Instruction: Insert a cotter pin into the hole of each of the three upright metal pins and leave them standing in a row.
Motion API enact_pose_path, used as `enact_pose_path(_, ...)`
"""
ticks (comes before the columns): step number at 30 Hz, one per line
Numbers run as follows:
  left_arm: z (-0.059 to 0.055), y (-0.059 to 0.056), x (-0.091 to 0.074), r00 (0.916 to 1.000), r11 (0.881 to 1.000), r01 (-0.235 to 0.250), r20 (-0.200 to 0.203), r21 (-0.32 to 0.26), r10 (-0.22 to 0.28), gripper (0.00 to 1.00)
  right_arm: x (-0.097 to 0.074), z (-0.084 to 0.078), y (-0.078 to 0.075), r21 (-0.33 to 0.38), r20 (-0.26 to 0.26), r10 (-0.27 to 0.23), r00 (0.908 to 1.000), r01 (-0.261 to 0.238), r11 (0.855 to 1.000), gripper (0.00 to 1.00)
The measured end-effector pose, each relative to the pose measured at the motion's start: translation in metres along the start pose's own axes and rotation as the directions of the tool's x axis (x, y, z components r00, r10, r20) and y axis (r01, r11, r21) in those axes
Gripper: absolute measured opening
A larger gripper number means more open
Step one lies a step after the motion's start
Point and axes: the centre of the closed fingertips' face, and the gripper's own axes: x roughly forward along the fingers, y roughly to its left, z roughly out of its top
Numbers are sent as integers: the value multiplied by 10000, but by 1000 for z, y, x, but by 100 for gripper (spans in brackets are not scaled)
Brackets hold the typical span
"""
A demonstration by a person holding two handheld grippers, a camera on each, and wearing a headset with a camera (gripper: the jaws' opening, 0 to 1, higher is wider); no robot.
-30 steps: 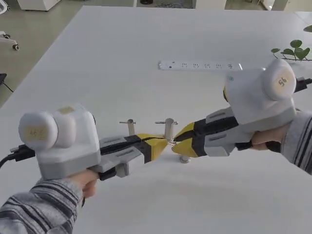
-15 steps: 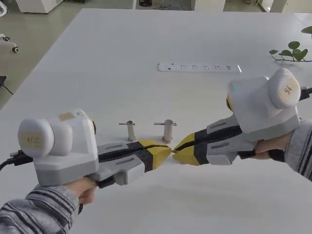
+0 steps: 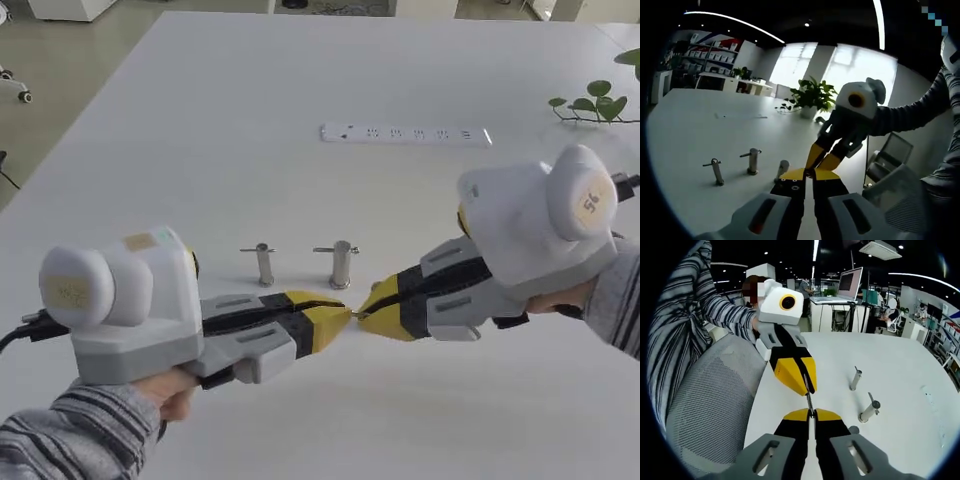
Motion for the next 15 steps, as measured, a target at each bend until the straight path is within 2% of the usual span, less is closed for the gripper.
enact_pose_path(9, -12, 12, 5, 9967, 9956, -581, -529, 738, 621, 12, -3, -14, -12, -412, -550, -474, 9974, 452, 9981, 0)
enact_pose_path(15, -17, 21, 8, 9906, 9876, -1146, -625, 1070, 1218, 22, -10, -28, -22, -554, -907, -818, 9925, 769, 9955, 0)
